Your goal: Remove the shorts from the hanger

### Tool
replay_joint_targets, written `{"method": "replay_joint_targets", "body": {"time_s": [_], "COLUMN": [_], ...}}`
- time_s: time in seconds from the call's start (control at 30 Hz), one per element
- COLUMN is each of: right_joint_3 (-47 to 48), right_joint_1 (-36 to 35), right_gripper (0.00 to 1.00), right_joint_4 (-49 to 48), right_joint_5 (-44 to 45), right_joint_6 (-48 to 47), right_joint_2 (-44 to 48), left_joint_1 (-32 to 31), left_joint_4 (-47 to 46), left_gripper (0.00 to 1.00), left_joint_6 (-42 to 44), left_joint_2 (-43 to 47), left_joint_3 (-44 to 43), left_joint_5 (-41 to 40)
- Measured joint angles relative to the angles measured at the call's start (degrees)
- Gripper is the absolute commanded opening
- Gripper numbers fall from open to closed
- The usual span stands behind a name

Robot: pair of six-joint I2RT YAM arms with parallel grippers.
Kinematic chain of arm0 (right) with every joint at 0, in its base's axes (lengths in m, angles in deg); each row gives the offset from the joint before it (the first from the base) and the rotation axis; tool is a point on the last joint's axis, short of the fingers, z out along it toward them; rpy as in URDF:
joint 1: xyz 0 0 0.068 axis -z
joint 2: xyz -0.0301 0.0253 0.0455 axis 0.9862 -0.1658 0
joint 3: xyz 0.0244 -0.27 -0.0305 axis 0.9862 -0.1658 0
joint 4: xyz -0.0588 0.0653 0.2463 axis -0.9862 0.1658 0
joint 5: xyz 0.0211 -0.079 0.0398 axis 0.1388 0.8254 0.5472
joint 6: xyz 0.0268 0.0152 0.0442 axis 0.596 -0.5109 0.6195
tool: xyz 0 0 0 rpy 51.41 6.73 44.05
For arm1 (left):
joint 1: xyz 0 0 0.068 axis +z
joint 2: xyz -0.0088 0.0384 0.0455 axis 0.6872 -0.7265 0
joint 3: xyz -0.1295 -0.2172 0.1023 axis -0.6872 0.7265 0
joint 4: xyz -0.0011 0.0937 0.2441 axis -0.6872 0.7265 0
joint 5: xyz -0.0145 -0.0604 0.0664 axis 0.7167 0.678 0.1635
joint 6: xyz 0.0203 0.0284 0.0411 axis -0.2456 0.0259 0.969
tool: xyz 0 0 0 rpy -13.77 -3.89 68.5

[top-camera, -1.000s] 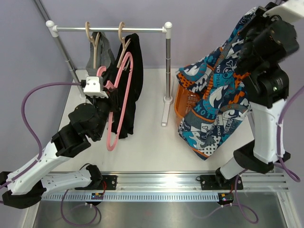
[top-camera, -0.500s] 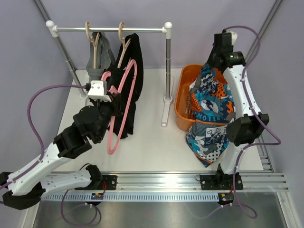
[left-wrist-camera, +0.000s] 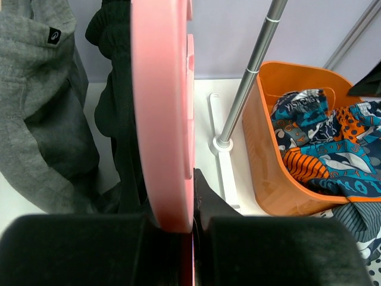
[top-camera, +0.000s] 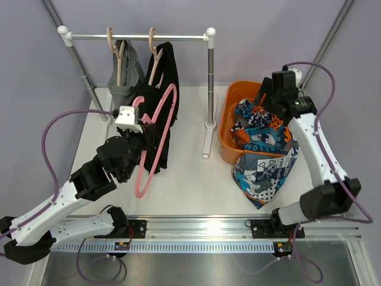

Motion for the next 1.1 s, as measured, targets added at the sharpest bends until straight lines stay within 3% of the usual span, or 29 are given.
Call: {"method": "replay_joint_targets", "body": {"time_s": [0.2,0.33,0.47,0.77,1.0,1.1], "right_joint_3": [-0.9,-8.9,-22.2,-38.3,-45.2,-47.5], "right_joint_1": [0.6,7.8,20.6,35.0,37.6,37.6], "right_gripper": [0.94,0.95,0.97,0.99,0.89,0.77], "right_joint_4": [-0.9,-3.4,-5.2,-14.7,-26.2,-29.8], "right_joint_5": [5.8,6.5,2.7,-14.0,-23.8,-26.5], "right_joint_6": [0.6,2.5,5.7,13.1,17.4,19.0], "right_joint_2": [13.0,20.7,26.1,22.9,21.4,22.3], "left_joint_1": [0.0,0.0,0.0,0.0,0.0,0.0], "left_joint_4": [0.3,0.4,0.5,1.3,2.3,2.5], "left_gripper": [0.0,0.0,0.0,0.0,0.0,0.0], "left_joint_6": [-0.7,-1.2,-1.6,-1.8,-2.1,-2.1], "left_joint_2": [1.9,2.9,4.5,5.7,7.1,7.3], "left_joint_3": [1.3,1.9,2.8,3.5,4.9,5.0], "left_joint_5": [0.8,1.3,1.7,2.4,2.3,2.3]}}
